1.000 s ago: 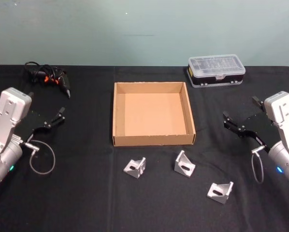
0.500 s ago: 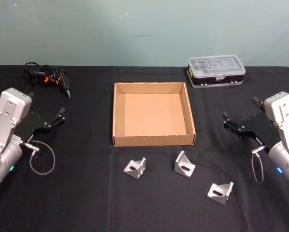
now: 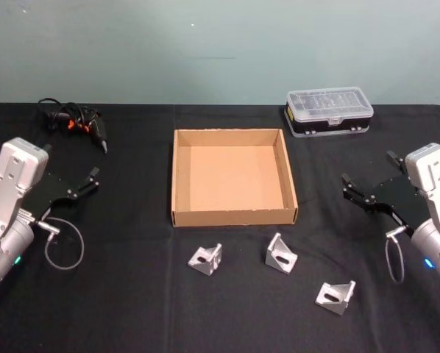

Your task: Use one hand to pick up the angle iron from the table and place it into the box.

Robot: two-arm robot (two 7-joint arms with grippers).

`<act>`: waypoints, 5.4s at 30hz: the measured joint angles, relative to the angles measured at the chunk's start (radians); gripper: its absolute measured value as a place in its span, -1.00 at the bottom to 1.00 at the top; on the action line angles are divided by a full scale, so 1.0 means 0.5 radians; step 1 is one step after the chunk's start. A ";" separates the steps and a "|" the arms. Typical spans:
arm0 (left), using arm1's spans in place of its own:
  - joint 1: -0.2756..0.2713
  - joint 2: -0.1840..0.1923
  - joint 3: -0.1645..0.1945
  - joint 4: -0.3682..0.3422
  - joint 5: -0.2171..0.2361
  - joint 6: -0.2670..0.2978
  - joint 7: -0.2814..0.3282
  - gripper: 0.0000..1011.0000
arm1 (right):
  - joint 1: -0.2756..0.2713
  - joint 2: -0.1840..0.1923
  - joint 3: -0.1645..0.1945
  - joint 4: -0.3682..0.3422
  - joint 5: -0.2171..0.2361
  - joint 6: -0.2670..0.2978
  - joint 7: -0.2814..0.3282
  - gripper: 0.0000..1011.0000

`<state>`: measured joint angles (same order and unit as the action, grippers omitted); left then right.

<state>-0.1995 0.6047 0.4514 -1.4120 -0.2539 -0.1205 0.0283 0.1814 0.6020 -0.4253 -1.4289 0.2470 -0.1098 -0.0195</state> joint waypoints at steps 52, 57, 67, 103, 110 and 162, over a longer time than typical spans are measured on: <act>0.000 0.000 0.000 0.000 0.000 0.000 0.000 0.98 | -0.782 0.808 0.585 -0.904 0.920 0.781 1.069 0.98; 0.000 0.000 0.000 0.000 0.000 0.000 0.000 0.98 | -0.728 0.850 0.506 -0.873 0.885 0.773 1.132 0.98; 0.000 0.000 0.000 0.000 0.000 0.000 0.000 0.98 | -0.621 0.895 0.348 -0.831 0.768 0.744 1.233 0.98; 0.000 0.000 0.000 0.000 0.000 0.000 0.000 0.98 | -0.368 0.775 0.072 -0.684 0.615 0.775 1.309 0.98; 0.000 0.000 0.000 0.000 0.000 0.000 0.000 0.98 | -0.318 0.745 0.037 -0.647 0.594 0.787 1.316 0.98; 0.000 0.000 0.000 0.000 0.000 0.000 0.000 0.98 | -0.390 0.703 0.142 -0.667 0.583 0.714 1.195 -0.10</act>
<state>-0.1995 0.6047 0.4514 -1.4120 -0.2539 -0.1205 0.0283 -0.0138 0.9536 -0.3541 -1.7623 0.5383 0.2470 0.5778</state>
